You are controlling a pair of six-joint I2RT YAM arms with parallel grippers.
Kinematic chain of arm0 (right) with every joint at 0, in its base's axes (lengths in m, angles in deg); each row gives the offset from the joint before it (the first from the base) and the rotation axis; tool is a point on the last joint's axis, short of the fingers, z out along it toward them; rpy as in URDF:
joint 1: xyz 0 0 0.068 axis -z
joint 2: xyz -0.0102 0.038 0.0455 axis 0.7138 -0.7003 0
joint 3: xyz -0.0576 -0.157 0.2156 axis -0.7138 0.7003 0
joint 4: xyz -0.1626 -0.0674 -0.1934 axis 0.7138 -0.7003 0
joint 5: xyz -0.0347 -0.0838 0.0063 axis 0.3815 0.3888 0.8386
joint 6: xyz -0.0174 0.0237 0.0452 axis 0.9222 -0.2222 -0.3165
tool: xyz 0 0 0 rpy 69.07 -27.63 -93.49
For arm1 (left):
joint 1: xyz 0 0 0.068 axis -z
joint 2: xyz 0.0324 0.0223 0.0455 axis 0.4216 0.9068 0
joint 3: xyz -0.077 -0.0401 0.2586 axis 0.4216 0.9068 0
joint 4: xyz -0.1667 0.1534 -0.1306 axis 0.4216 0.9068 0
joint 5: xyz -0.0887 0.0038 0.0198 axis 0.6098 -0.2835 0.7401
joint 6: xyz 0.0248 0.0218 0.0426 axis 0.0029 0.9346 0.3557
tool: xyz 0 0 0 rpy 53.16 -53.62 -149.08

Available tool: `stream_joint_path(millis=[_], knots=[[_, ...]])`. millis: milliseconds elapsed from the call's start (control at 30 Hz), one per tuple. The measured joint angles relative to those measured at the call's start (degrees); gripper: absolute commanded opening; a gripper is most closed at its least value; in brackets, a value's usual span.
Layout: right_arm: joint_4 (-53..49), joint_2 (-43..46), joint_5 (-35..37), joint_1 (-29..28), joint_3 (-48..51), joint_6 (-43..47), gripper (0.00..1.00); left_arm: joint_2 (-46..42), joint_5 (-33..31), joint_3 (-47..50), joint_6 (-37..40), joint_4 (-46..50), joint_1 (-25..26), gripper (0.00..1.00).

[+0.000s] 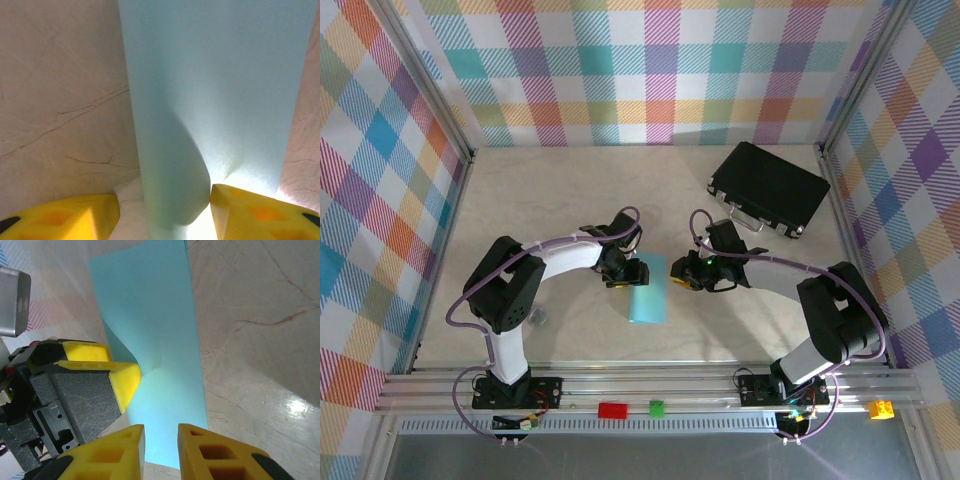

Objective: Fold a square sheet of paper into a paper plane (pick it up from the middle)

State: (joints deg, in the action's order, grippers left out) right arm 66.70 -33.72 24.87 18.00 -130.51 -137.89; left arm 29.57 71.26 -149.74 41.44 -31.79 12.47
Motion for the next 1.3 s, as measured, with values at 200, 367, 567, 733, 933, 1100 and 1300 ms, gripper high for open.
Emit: stream_joint_path(millis=[200, 367, 567, 733, 933, 1100, 1300], knots=[[0.0, 0.0, 0.0, -0.1, 0.0, 0.0, 0.24, 0.4, 0.0, -0.6, 0.2, 0.7, 0.0, 0.57], [0.5, -0.7, 0.0, -0.5, 0.0, 0.0, 0.19, 0.4, 0.0, -0.6, 0.2, 0.7, 0.0, 0.57], [1.4, -2.9, 0.2, -2.0, 0.0, -0.8, 0.05, 0.4, 0.0, -0.2, 0.2, 0.6, 0.0, 0.57], [1.9, -4.4, 0.9, -3.7, -1.0, -1.0, 0.00, 0.4, 0.0, -0.2, -0.3, 0.5, 0.0, 0.57], [3.1, -7.9, 1.7, -5.2, -3.5, -1.0, 0.00, 0.4, 0.0, -0.2, -0.5, 0.5, 0.1, 0.57], [3.9, -10.1, 1.7, -6.0, -4.9, -1.0, 0.00, 0.5, 0.0, -0.3, -0.5, 0.7, 0.1, 0.57], [4.2, -12.0, 1.7, -6.9, -5.7, -1.0, 0.00, 0.5, 0.0, -0.3, -0.5, 0.6, 0.1, 0.57]])
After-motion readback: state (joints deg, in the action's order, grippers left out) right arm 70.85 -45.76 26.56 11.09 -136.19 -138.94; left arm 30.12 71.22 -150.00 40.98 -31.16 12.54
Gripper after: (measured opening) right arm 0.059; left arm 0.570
